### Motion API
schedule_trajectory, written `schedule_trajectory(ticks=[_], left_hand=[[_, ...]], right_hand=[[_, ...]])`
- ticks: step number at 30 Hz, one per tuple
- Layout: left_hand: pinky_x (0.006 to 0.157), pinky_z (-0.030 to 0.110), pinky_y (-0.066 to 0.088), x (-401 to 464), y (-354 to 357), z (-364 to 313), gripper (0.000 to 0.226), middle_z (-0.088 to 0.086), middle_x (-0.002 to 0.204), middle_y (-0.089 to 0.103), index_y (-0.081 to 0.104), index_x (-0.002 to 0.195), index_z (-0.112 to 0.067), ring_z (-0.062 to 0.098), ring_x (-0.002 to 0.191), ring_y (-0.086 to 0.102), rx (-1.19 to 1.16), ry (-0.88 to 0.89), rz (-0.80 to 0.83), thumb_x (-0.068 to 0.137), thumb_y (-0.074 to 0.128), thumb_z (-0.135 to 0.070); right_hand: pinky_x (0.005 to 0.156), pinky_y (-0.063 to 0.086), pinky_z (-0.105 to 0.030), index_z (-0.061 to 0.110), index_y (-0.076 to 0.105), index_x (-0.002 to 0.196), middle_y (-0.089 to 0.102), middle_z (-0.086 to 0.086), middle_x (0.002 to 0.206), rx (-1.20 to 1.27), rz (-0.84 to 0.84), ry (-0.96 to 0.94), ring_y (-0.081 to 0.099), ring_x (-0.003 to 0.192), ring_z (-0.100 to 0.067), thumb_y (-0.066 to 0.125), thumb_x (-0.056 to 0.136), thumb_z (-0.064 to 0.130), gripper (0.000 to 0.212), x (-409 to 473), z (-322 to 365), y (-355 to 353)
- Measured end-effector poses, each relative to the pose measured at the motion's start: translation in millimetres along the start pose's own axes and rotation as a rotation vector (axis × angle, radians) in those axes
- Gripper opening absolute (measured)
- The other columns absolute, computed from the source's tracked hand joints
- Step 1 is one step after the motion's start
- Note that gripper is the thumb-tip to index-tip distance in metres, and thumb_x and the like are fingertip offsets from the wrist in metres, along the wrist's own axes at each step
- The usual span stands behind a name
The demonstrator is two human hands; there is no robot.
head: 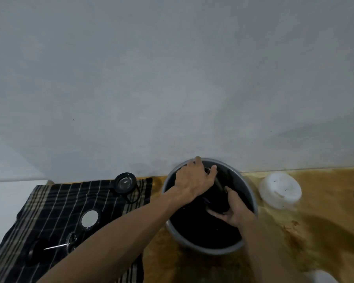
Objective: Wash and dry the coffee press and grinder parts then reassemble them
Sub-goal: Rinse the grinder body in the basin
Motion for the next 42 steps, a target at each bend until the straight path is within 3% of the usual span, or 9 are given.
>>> schedule_trajectory(ticks=[6, 10, 12, 15, 19, 24, 31, 36, 42], left_hand=[[0.074, 0.034, 0.044, -2.1, -3.8, 26.6, 0.085, 0.008, 0.104, 0.061, 0.028, 0.148, 0.003, 0.029, 0.094, 0.06, -0.35, -0.236, 0.116, 0.097, 0.051, -0.06], [0.052, 0.028, 0.047, -7.9, 47.0, 64.9, 0.058, 0.007, 0.081, 0.062, 0.064, 0.11, -0.001, 0.022, 0.067, 0.06, -0.896, -0.534, 0.236, 0.089, 0.065, -0.055], [0.048, 0.021, 0.045, -18.7, 74.9, 70.7, 0.049, 0.008, 0.082, 0.063, 0.065, 0.112, -0.005, 0.021, 0.066, 0.06, -1.113, -0.656, 0.307, 0.09, 0.065, -0.05], [0.059, 0.027, 0.047, -33.9, 96.7, 64.0, 0.041, 0.011, 0.093, 0.064, 0.064, 0.109, -0.011, 0.025, 0.079, 0.061, -1.248, -0.738, 0.433, 0.094, 0.059, -0.049], [0.04, 0.021, 0.041, -48.8, 123.2, 61.0, 0.057, 0.01, 0.084, 0.061, 0.063, 0.103, -0.008, 0.021, 0.059, 0.057, -1.302, -0.854, 0.597, 0.087, 0.058, -0.063], [0.033, 0.016, 0.026, -47.7, 140.8, 55.3, 0.081, 0.019, 0.075, 0.062, 0.066, 0.101, -0.002, 0.016, 0.034, 0.036, -1.43, -0.809, 0.778, 0.092, 0.033, -0.075], [0.035, 0.016, 0.026, -41.6, 116.0, 30.8, 0.076, 0.023, 0.083, 0.065, 0.078, 0.086, -0.006, 0.016, 0.036, 0.04, -1.637, -0.624, 0.962, 0.097, 0.035, -0.067], [0.032, 0.017, 0.031, -36.3, 96.3, 9.7, 0.065, 0.024, 0.091, 0.062, 0.063, 0.108, -0.004, 0.016, 0.036, 0.044, -1.641, -0.501, 1.09, 0.093, 0.045, -0.065], [0.034, 0.015, 0.033, -47.5, 101.6, -1.9, 0.065, 0.025, 0.087, 0.064, 0.065, 0.101, -0.004, 0.015, 0.036, 0.042, -1.604, -0.507, 1.228, 0.081, 0.058, -0.065]], right_hand=[[0.065, 0.064, -0.046, 0.021, 0.063, 0.118, 0.063, -0.015, 0.119, -0.146, -0.02, -0.009, 0.064, 0.105, -0.033, 0.055, 0.103, 0.045, 0.029, -27.0, 14.2, -14.3], [0.06, 0.064, -0.04, 0.021, 0.064, 0.113, 0.068, -0.01, 0.113, -0.341, -0.051, -0.089, 0.068, 0.1, -0.028, 0.063, 0.096, 0.054, 0.036, -46.7, 40.6, -21.0], [0.059, 0.063, -0.038, 0.021, 0.066, 0.114, 0.07, -0.008, 0.113, -0.436, -0.07, -0.146, 0.071, 0.097, -0.027, 0.069, 0.091, 0.057, 0.043, -54.7, 53.4, -19.6], [0.06, 0.064, -0.036, 0.016, 0.067, 0.107, 0.07, -0.009, 0.113, -0.568, -0.085, -0.213, 0.073, 0.093, -0.025, 0.072, 0.085, 0.062, 0.051, -70.2, 70.5, -10.3], [0.07, 0.066, -0.04, 0.007, 0.065, 0.092, 0.075, -0.012, 0.089, -0.802, -0.173, -0.325, 0.078, 0.072, -0.028, 0.071, 0.08, 0.07, 0.065, -96.2, 95.2, 0.5], [0.062, 0.062, -0.033, 0.015, 0.068, 0.098, 0.068, -0.01, 0.103, -1.095, -0.152, -0.609, 0.074, 0.07, -0.019, 0.082, 0.048, 0.073, 0.078, -113.9, 115.6, 33.6], [0.094, 0.052, -0.033, 0.021, 0.042, 0.119, 0.025, 0.011, 0.125, -1.118, -0.052, -0.959, 0.054, 0.111, -0.011, 0.087, 0.058, 0.066, 0.087, -144.4, 121.0, 70.3], [0.092, 0.056, -0.03, 0.034, 0.04, 0.122, 0.051, 0.01, 0.128, -0.849, 0.013, -1.048, 0.06, 0.114, -0.008, 0.094, 0.062, 0.054, 0.083, -160.6, 129.3, 73.9], [0.084, 0.059, -0.035, 0.035, 0.042, 0.119, 0.06, 0.018, 0.114, -0.792, -0.094, -1.091, 0.065, 0.104, -0.008, 0.087, 0.055, 0.064, 0.084, -163.1, 132.4, 63.1]])
Point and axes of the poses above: each hand's wrist, its own x-axis towards the middle knuckle, its own y-axis out of the palm, z = x × y, the point moved 9 cm from there along x, towards the middle knuckle
